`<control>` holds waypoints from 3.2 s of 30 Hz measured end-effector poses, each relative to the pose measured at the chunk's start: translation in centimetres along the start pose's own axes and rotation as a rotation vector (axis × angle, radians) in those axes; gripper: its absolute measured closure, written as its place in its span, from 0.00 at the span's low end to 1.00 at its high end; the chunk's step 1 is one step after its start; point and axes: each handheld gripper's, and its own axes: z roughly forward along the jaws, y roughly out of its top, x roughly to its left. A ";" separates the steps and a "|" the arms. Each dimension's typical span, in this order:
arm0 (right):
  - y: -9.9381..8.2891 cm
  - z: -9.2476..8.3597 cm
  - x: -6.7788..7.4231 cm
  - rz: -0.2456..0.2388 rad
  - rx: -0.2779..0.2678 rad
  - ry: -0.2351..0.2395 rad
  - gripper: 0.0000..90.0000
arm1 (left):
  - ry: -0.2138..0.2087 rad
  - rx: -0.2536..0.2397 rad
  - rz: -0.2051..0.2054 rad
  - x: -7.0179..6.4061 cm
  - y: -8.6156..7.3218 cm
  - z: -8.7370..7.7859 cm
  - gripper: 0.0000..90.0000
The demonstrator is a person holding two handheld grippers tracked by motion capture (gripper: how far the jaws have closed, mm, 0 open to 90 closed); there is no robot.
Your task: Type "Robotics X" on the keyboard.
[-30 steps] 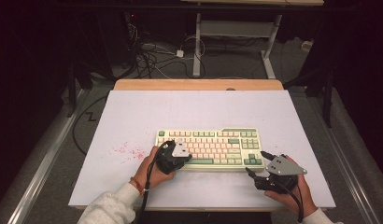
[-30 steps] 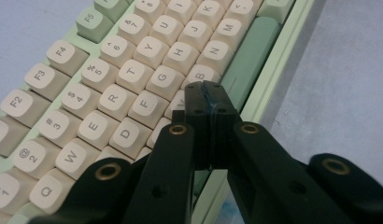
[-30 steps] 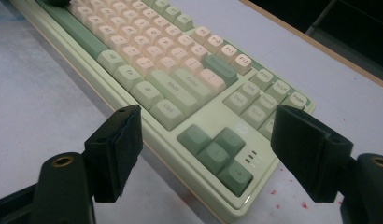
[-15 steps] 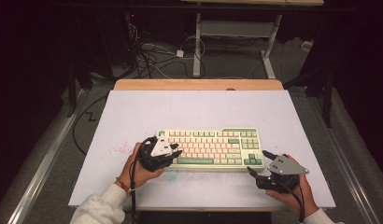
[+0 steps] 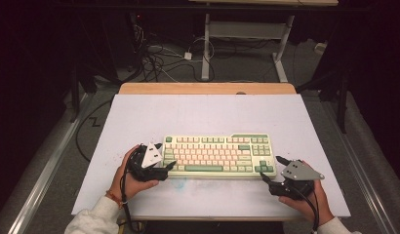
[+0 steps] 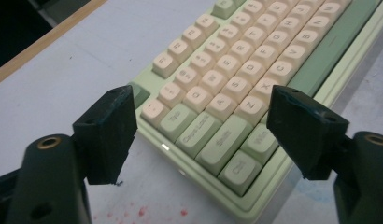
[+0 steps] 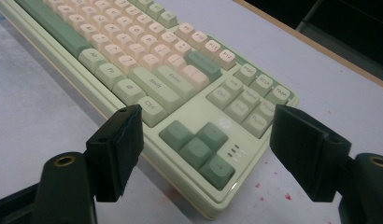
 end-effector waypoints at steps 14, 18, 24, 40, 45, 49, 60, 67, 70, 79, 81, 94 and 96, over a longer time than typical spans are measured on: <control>0.8 0.2 -0.7 0.017 -0.001 -0.004 0.37 | 0.015 0.030 -0.026 0.1 -3.1 -1.2 0.22; 1.2 0.3 -1.1 0.025 -0.003 0.011 0.44 | 0.017 0.036 -0.035 0.1 -3.5 -1.4 0.22; 2.2 0.6 -1.8 0.054 -0.007 0.047 0.62 | 0.024 0.039 -0.046 0.1 -3.8 -1.7 0.22; 4.9 3.0 -1.2 -0.004 0.029 0.156 0.99 | 0.012 0.060 -0.039 0.1 -3.9 -1.4 0.22; 5.2 3.7 -1.1 -0.014 0.049 0.170 1.00 | 0.004 0.064 -0.036 0.0 -3.9 -1.3 0.22; 5.4 4.3 -0.7 -0.032 0.066 0.187 1.00 | -0.001 0.070 -0.026 -0.1 -3.9 -1.3 0.22; 5.2 6.6 0.5 -0.069 0.131 0.223 1.00 | -0.007 0.074 -0.028 -0.1 -3.9 -1.2 0.22; 4.6 7.3 0.5 -0.070 0.160 0.225 1.00 | -0.010 0.078 -0.024 -0.2 -3.9 -1.2 0.22; 4.3 7.5 0.5 -0.073 0.170 0.225 1.00 | -0.010 0.078 -0.022 -0.2 -3.8 -1.3 0.22; 3.8 7.6 0.5 -0.059 0.171 0.225 1.00 | -0.023 0.016 -0.055 0.1 -2.8 -3.3 0.47; 3.7 7.6 0.5 -0.058 0.169 0.223 1.00 | -0.027 0.016 -0.060 0.2 -2.3 -3.7 0.58; 3.6 7.5 0.6 -0.057 0.161 0.213 1.00 | -0.090 0.065 -0.113 2.1 -0.2 -5.1 0.97; 3.6 7.5 0.6 -0.059 0.159 0.210 1.00 | -0.091 0.069 -0.098 2.0 0.4 -5.2 0.97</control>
